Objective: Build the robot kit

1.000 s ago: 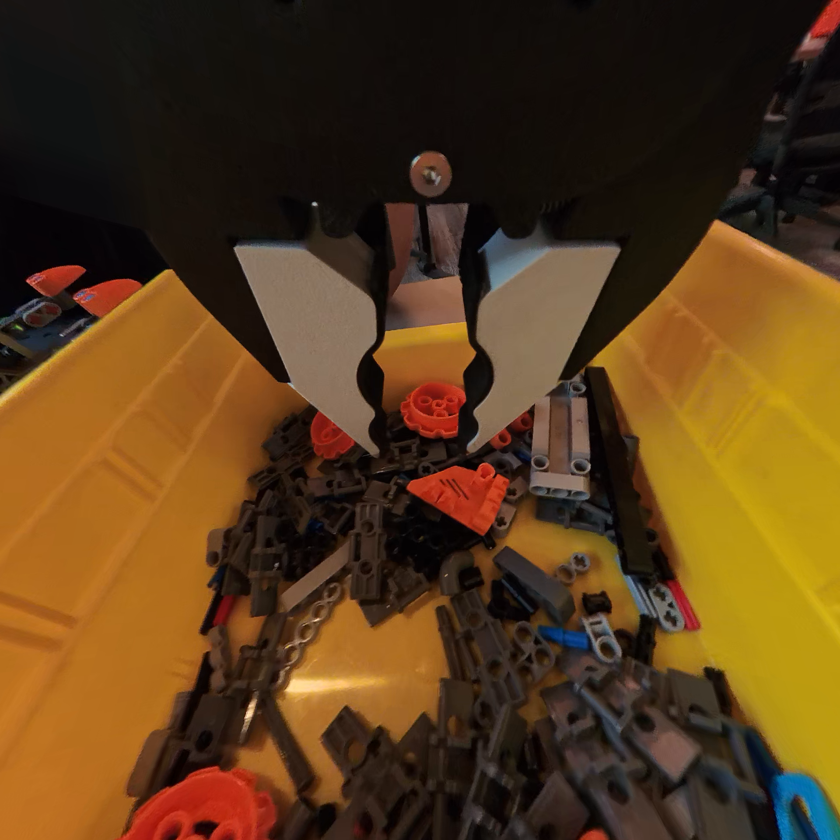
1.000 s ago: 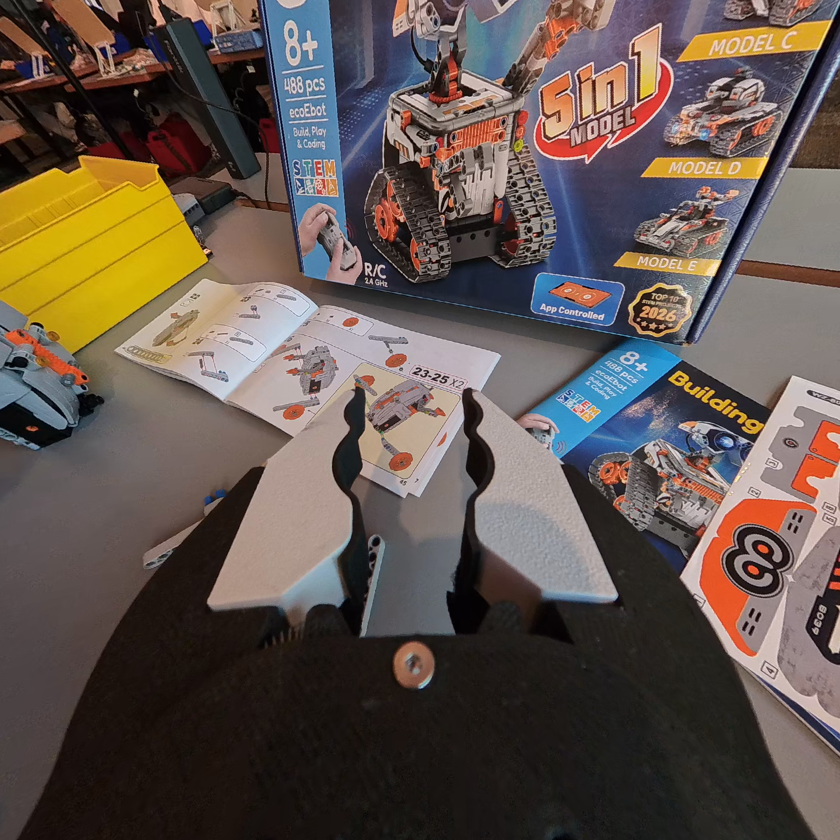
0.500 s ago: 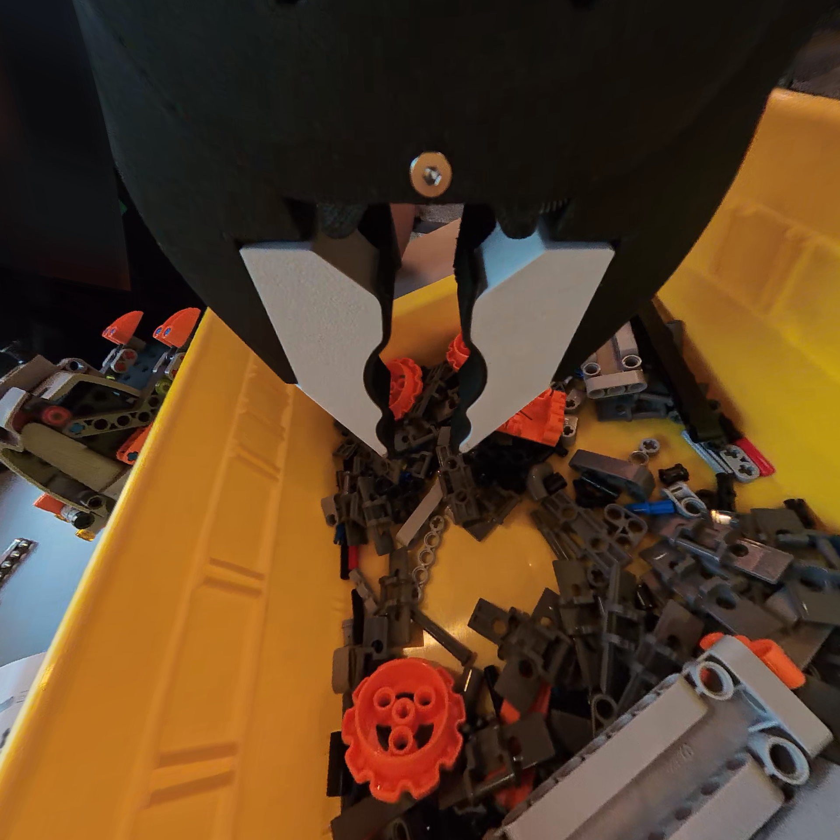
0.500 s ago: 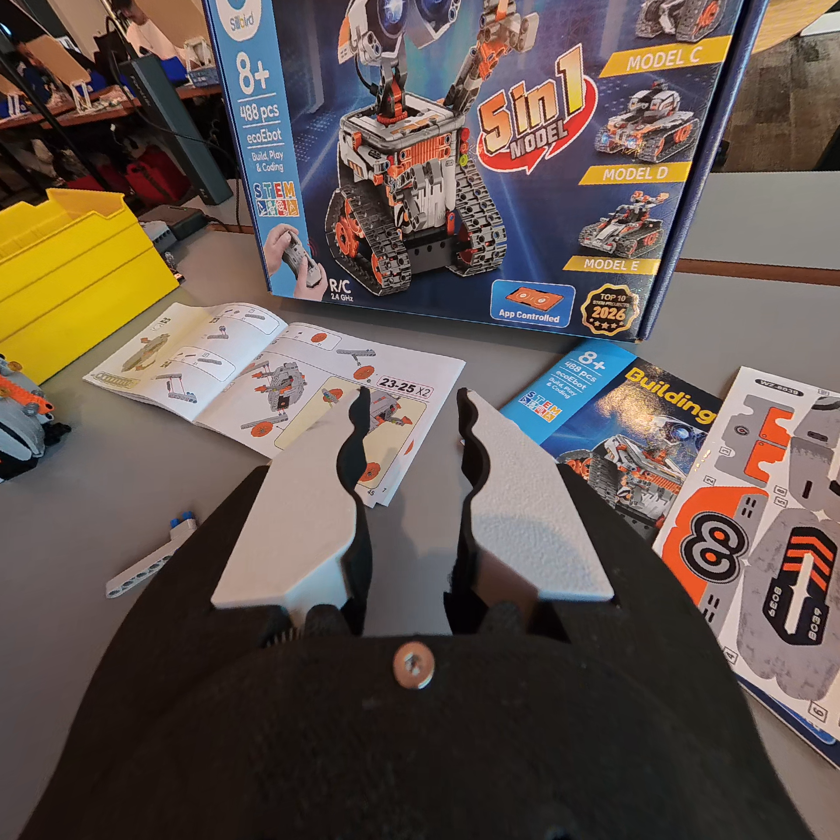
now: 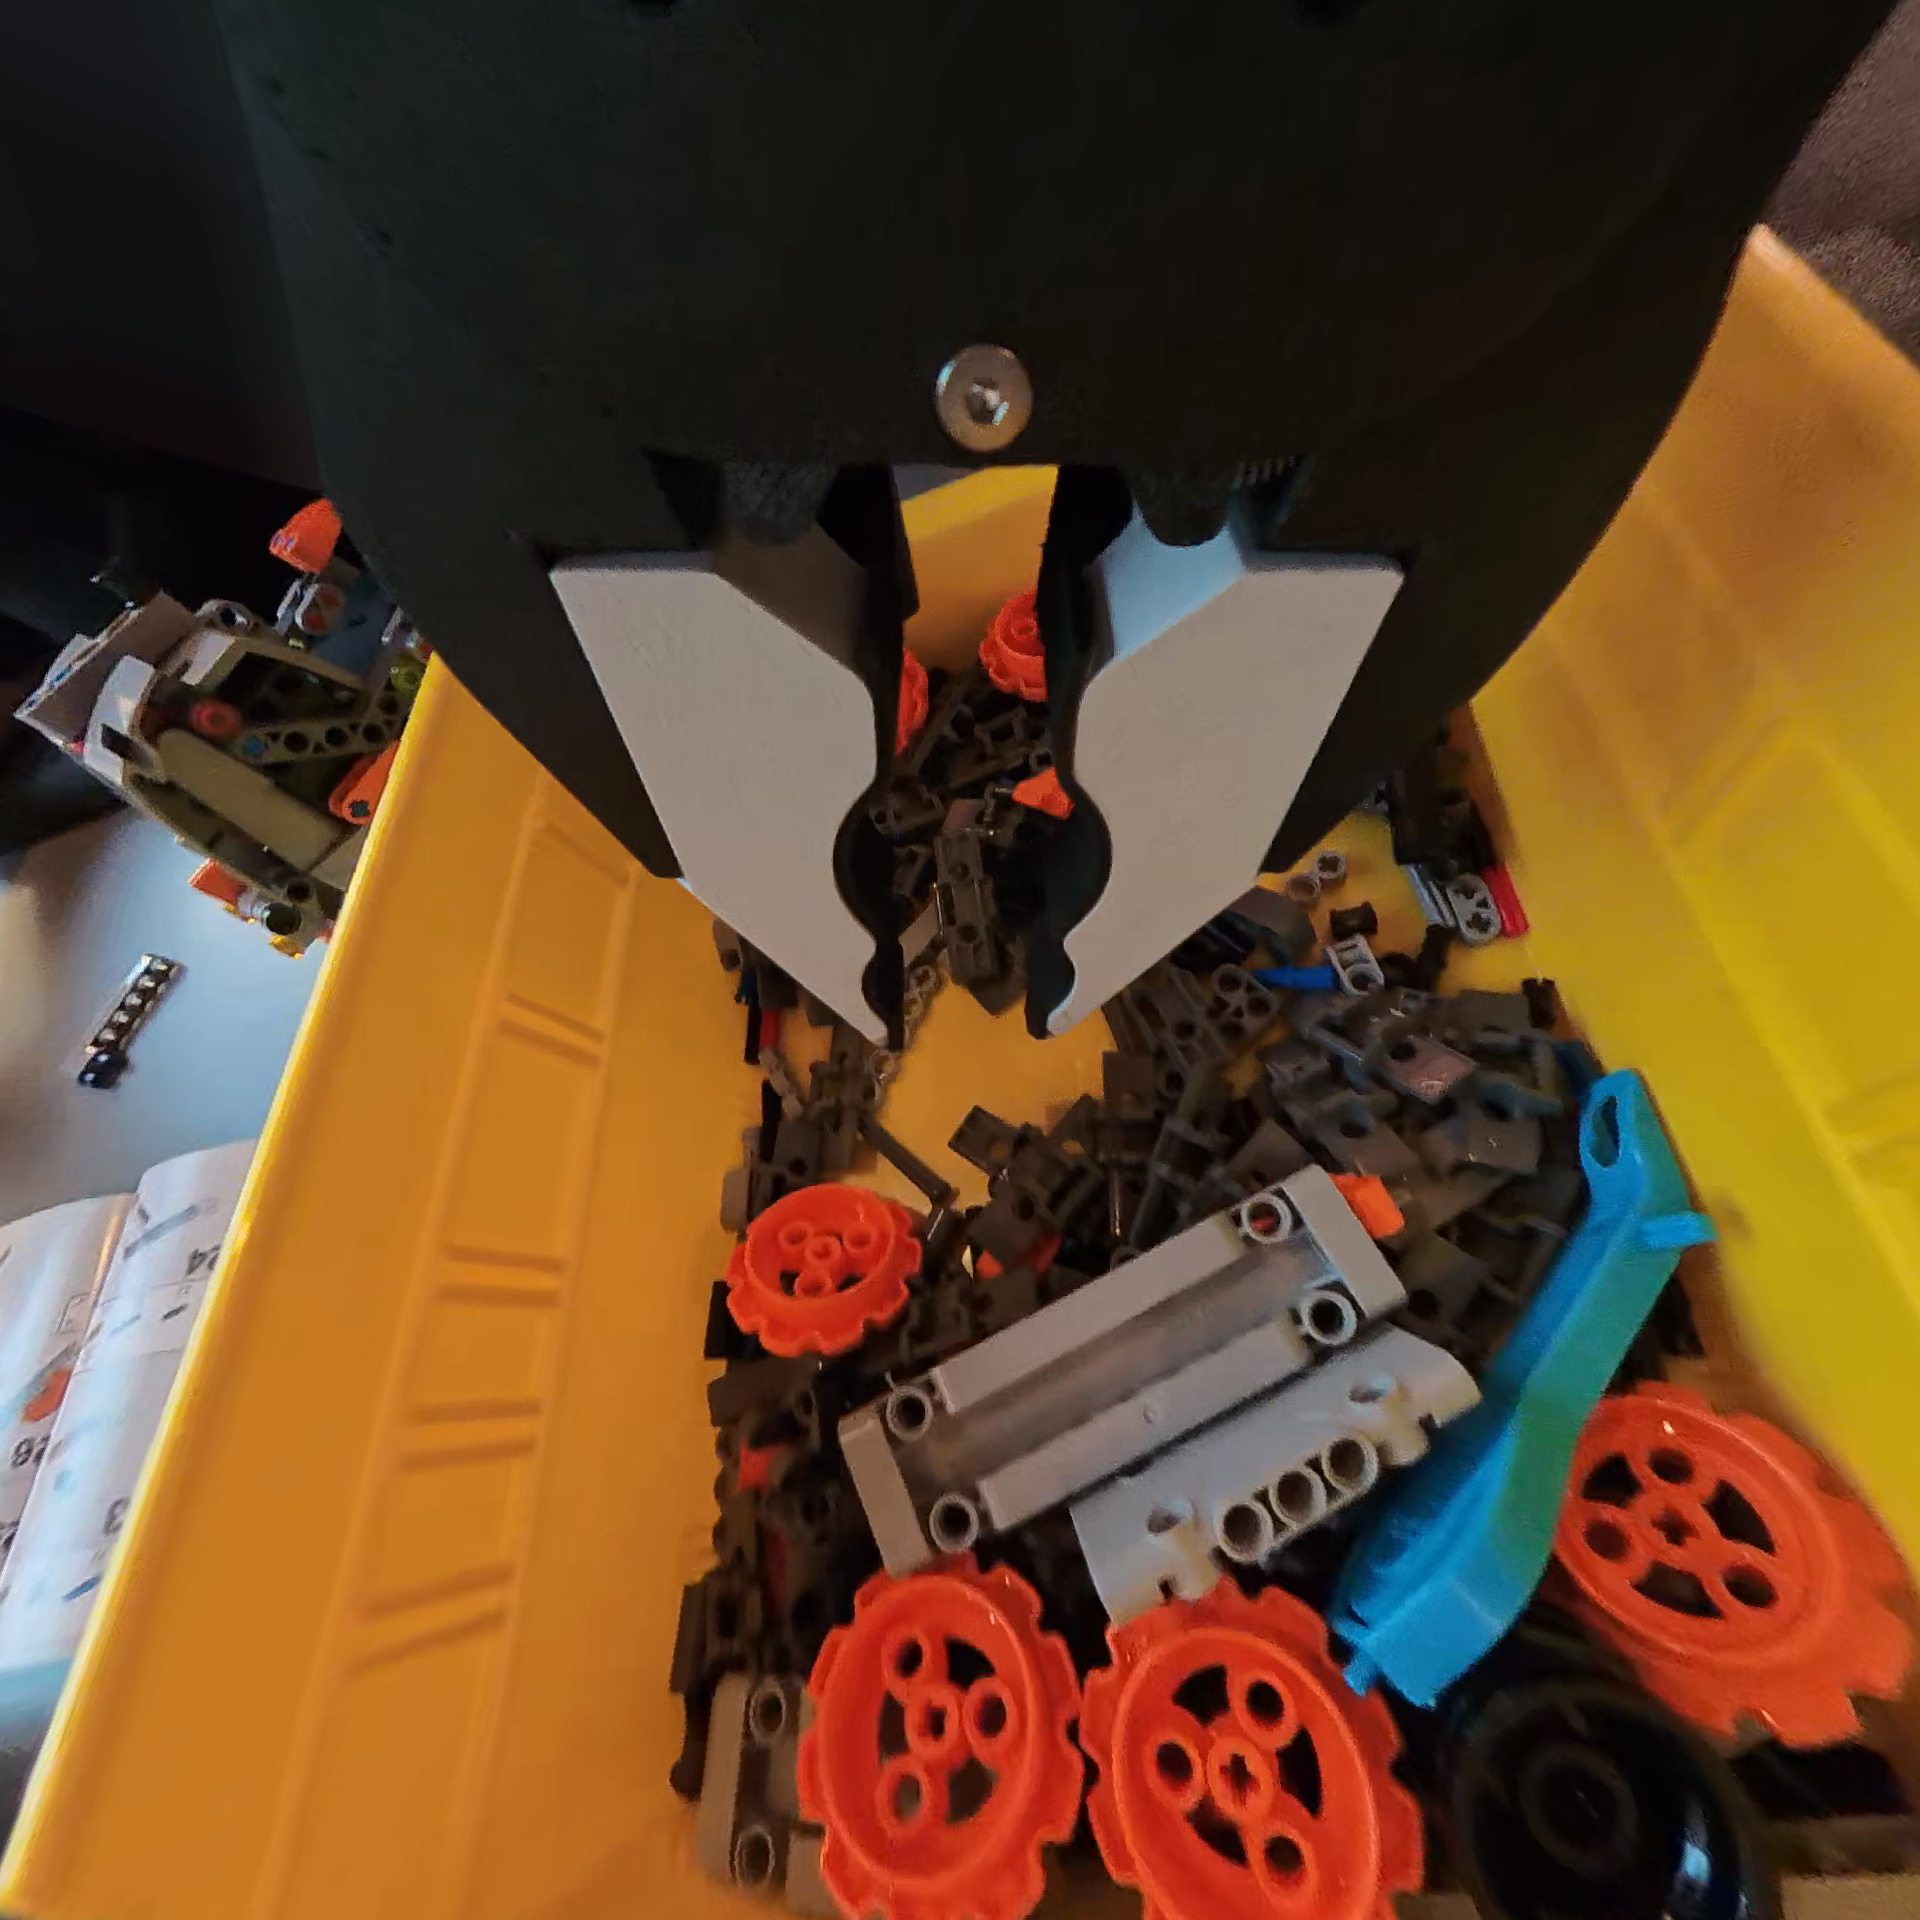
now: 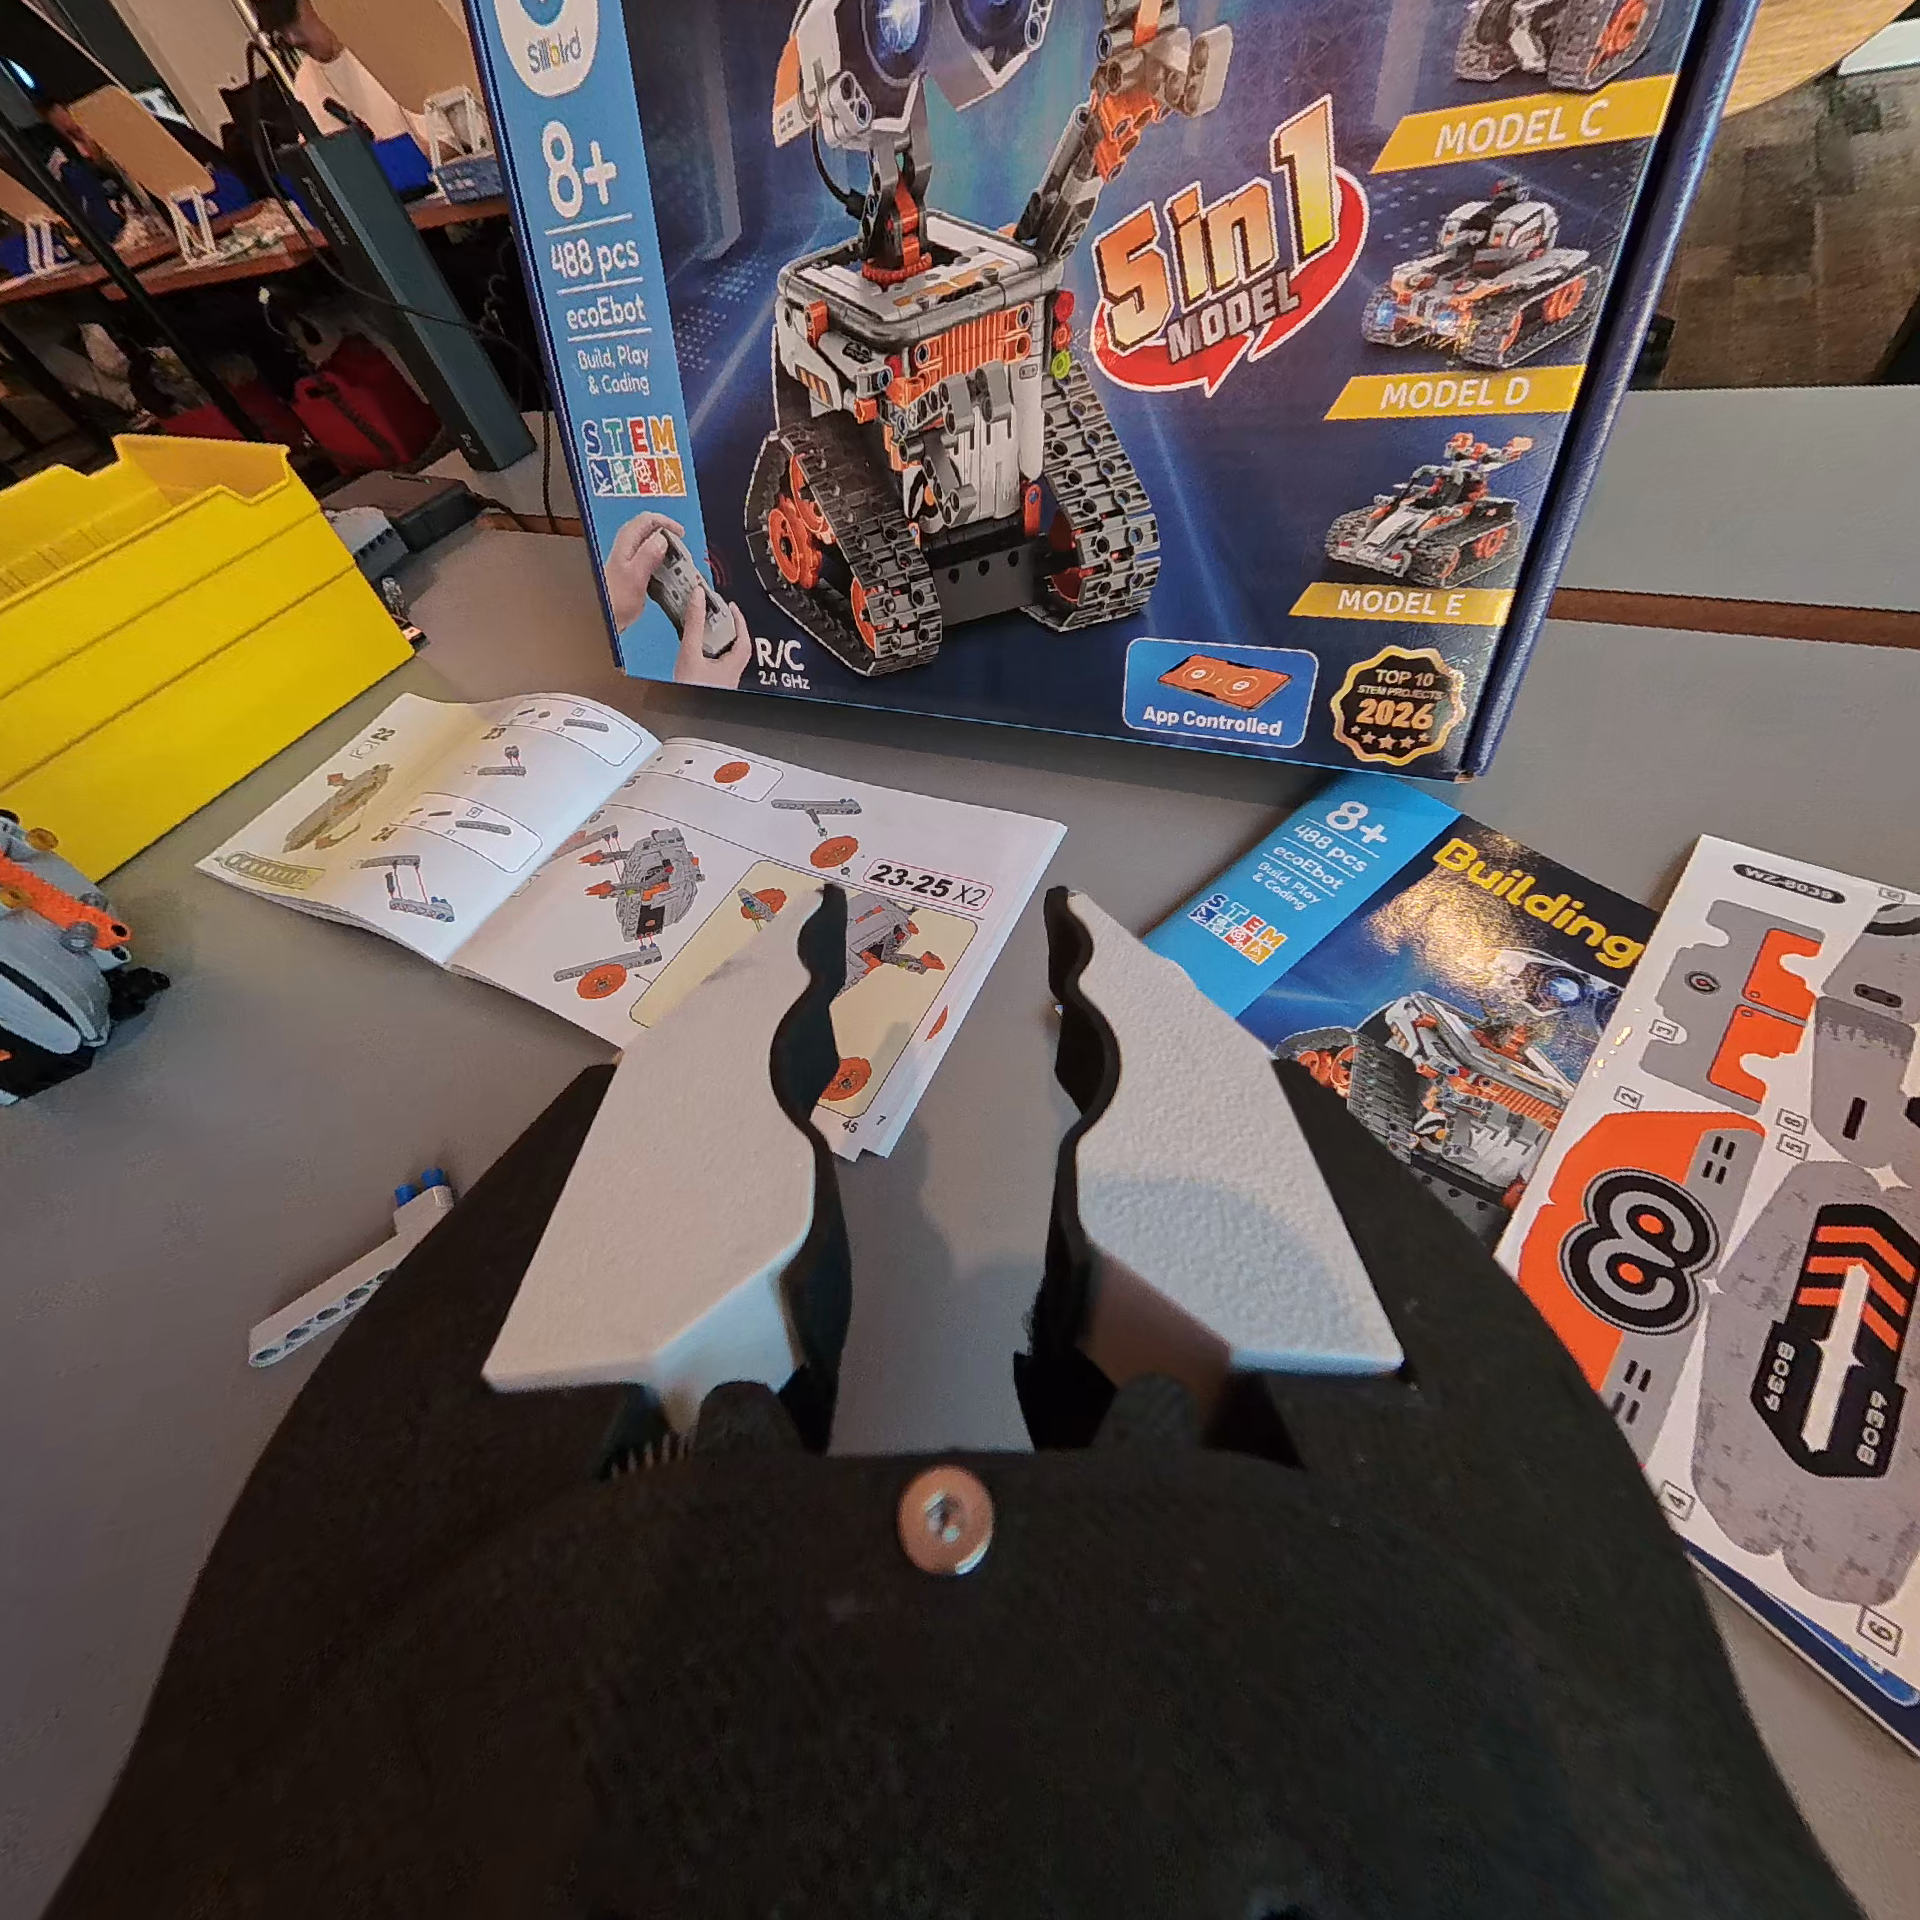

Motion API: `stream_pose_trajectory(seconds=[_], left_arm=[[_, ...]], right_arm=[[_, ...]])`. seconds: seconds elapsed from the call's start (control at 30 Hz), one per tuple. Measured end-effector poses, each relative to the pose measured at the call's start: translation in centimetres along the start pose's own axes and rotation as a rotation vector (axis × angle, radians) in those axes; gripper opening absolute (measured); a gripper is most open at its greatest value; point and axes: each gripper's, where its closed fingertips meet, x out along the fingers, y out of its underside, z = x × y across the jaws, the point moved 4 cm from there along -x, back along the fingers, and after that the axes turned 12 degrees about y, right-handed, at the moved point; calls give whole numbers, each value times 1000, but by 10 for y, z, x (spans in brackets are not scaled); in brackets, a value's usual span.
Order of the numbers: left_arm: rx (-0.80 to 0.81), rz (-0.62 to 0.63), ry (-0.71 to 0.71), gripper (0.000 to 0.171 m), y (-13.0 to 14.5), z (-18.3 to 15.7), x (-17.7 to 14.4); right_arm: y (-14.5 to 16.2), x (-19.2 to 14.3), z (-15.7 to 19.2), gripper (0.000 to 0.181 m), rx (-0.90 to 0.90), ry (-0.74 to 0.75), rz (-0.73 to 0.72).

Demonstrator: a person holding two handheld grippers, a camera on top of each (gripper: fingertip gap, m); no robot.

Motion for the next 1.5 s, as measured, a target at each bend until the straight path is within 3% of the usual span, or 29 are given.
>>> stream_pose_trajectory(seconds=[0.33,0.53,0.83,1.03,1.17,1.27,1.4,1.5], left_arm=[[-43,60,72,11,-9,-11,35],[-68,99,-38,12,-10,-9,49],[-34,136,-169,5,-8,-7,50],[-20,150,-139,3,-4,-9,46],[16,76,-125,3,-5,-18,26],[109,-59,-40,3,-9,-48,-1],[360,-347,168,3,-19,-124,-43],[550,-410,378,2,-6,-185,-52]], right_arm=[[0,-1,0,37,-5,3,-1],[-1,-2,2,37,-9,-3,-1],[-1,-4,4,37,-21,-7,2],[-1,-4,4,37,-25,-8,4],[0,-3,3,37,-28,-2,9],[-1,-4,4,37,-24,-7,8],[-3,-6,9,37,-35,-27,-3],[-7,-8,24,41,-77,-93,-40]])
